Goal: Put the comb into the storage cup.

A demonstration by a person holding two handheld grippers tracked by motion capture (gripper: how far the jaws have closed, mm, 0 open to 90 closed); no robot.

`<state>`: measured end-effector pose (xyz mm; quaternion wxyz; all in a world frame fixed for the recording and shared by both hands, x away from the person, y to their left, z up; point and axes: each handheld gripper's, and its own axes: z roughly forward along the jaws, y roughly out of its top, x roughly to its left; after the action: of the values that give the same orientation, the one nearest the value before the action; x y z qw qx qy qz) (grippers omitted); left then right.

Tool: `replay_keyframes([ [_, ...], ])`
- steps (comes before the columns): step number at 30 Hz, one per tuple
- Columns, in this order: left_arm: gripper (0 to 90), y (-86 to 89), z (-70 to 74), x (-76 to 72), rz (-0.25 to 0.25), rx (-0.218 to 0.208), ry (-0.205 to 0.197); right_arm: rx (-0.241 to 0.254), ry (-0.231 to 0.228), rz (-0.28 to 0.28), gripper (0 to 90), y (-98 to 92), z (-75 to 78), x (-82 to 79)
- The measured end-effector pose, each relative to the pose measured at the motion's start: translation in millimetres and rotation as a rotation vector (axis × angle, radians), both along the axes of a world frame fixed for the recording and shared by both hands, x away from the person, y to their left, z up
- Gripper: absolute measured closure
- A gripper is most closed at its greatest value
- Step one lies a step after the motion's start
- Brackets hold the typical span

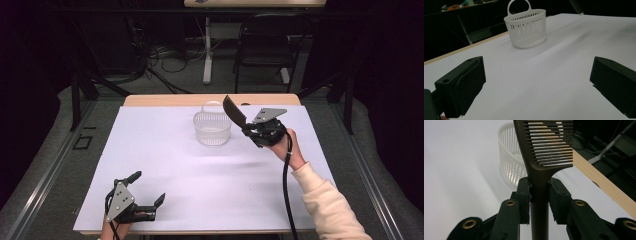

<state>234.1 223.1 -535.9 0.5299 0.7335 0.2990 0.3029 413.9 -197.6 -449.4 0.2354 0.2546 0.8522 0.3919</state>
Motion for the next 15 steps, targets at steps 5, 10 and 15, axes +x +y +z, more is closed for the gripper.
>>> replay_keyframes([
  [5,0.1,-0.9,0.1,0.8,0.000,0.006,0.001,0.003,-0.003,-0.002,71.7,2.8,1.5,2.9],
  [10,0.1,-0.3,0.1,0.5,0.003,0.001,-0.004,0.024,-0.009,-0.020,71.7,4.3,3.9,6.2],
  [15,0.1,-0.4,0.1,0.6,0.003,0.003,-0.004,0.026,-0.014,-0.018,71.7,8.3,6.2,8.1],
])
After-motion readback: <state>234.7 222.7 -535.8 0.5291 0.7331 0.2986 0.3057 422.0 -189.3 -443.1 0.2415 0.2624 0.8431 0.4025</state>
